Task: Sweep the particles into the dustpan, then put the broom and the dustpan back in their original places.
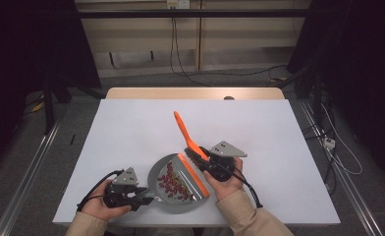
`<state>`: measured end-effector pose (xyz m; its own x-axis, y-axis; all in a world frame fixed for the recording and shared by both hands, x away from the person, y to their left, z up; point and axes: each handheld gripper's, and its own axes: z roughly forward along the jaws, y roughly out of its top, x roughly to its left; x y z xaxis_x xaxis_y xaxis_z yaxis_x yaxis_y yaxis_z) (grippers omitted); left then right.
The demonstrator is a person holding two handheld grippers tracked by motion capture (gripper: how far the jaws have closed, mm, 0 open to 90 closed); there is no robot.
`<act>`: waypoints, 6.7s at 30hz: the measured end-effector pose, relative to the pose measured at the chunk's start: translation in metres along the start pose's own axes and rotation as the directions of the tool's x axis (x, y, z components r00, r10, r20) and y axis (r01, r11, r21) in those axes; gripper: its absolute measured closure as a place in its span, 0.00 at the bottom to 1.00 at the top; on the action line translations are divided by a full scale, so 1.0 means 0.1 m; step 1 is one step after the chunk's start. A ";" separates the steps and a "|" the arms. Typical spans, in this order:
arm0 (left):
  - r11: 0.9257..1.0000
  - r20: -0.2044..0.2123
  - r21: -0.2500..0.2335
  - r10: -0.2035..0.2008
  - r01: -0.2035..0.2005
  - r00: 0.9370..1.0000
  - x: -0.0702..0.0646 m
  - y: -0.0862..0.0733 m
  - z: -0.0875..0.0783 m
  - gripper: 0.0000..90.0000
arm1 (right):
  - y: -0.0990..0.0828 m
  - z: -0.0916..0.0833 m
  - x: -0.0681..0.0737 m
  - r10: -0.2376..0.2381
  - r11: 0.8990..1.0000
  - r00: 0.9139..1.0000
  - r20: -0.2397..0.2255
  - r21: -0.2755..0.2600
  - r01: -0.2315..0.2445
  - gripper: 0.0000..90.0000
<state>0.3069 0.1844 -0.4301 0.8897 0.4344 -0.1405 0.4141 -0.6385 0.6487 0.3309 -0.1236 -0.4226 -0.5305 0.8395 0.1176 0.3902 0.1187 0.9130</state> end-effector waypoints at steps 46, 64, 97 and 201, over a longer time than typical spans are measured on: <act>0.986 -0.151 -0.154 -0.092 0.068 0.984 0.13 0.01 -0.11 0.70 | -0.06 -0.24 -0.41 0.013 1.000 0.998 0.068 0.010 -0.014 0.79; 0.970 -0.251 -0.198 -0.190 0.142 0.949 0.28 0.04 -0.13 0.70 | -0.08 -0.35 -0.55 0.018 1.000 0.996 0.085 0.010 -0.019 0.79; 0.920 -0.408 -0.270 -0.378 0.285 0.831 0.60 -0.07 -0.14 0.70 | -0.10 -0.49 -0.71 0.030 1.000 0.991 0.127 -0.007 -0.030 0.79; 0.844 -0.502 -0.329 -0.536 0.424 0.679 0.78 -0.06 -0.02 0.70 | -0.17 -0.61 -0.99 0.089 0.996 0.967 0.237 -0.035 -0.084 0.79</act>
<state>0.3741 0.2230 -0.4435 0.2853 0.9560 -0.0675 0.6632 -0.1461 0.7340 0.3310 -0.2410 -0.4262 -0.2996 0.9485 0.1027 0.4070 0.0297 0.9129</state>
